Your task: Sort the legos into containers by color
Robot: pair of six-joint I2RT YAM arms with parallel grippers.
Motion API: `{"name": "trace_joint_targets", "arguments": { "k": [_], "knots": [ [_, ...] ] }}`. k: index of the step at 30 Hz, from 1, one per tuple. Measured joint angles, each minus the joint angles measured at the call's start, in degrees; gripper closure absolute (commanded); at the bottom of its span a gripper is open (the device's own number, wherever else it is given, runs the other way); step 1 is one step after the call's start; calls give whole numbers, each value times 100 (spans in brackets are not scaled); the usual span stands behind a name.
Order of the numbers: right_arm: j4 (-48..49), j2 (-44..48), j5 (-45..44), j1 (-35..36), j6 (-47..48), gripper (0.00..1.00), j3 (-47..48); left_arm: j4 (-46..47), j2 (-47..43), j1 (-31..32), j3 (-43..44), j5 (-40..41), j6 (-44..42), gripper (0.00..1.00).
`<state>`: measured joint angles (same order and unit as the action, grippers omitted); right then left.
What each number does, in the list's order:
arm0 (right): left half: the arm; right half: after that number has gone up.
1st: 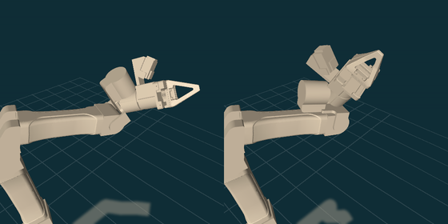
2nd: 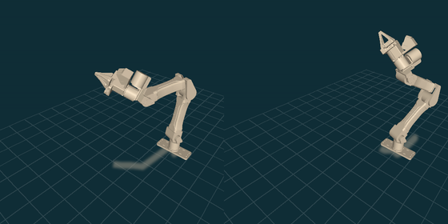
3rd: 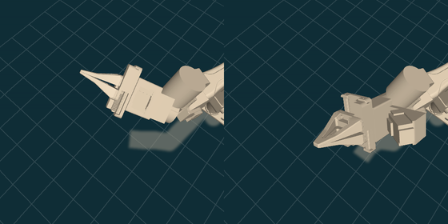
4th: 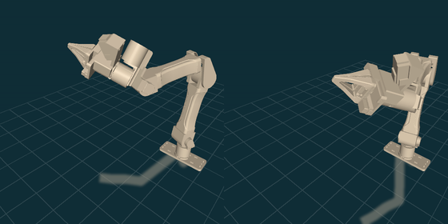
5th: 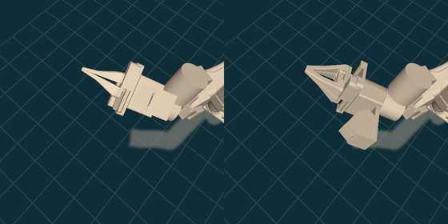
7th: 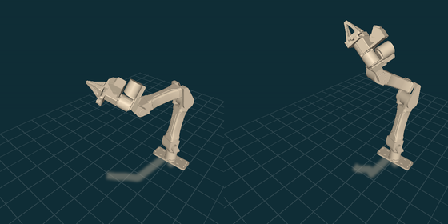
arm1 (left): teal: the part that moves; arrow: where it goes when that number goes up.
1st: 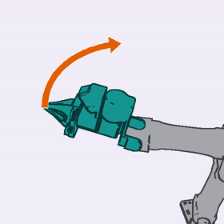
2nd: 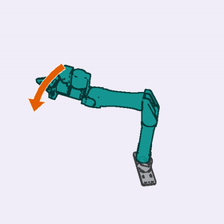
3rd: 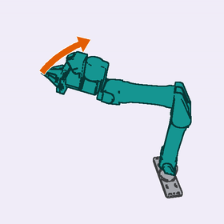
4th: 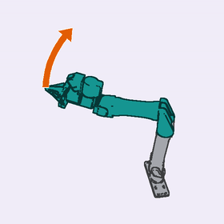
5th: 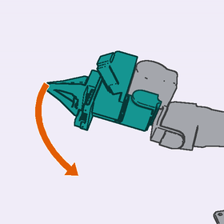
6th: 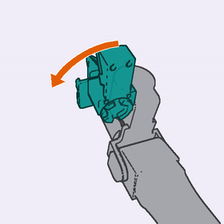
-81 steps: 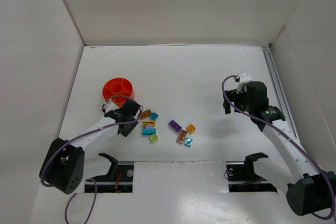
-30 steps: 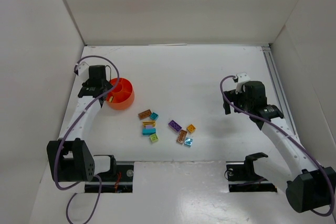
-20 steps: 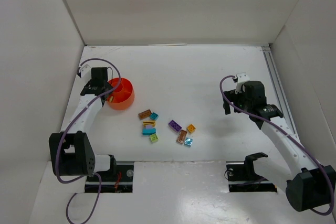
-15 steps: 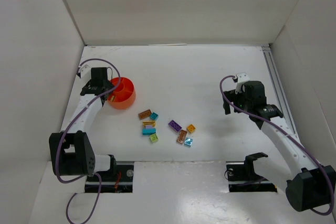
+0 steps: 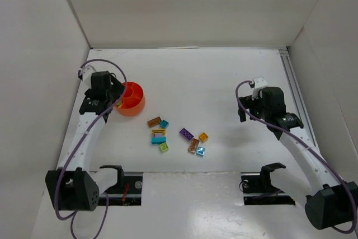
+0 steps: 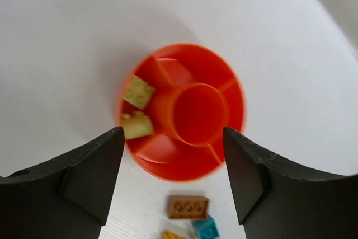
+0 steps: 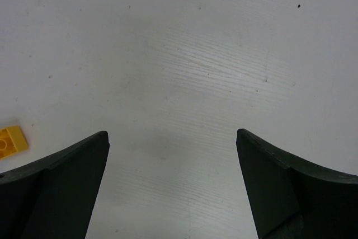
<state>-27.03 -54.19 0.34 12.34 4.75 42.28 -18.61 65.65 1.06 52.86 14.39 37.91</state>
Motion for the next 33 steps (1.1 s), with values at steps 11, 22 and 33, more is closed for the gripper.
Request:
{"name": "trace_joint_targets", "arguments": {
  "k": [11, 22, 33],
  "knots": [
    [22, 144, 389, 0, 61, 0, -2, -291, -1189, 3025, -634, -319, 691, 22],
    [70, 157, 734, 0, 105, 0, -50, -1272, -365, 6059, -1303, 116, 3211, 20],
    [83, 181, 769, 0, 105, 0, -164, -1663, 717, 6286, -1351, 535, 4581, 37]
  ]
}}
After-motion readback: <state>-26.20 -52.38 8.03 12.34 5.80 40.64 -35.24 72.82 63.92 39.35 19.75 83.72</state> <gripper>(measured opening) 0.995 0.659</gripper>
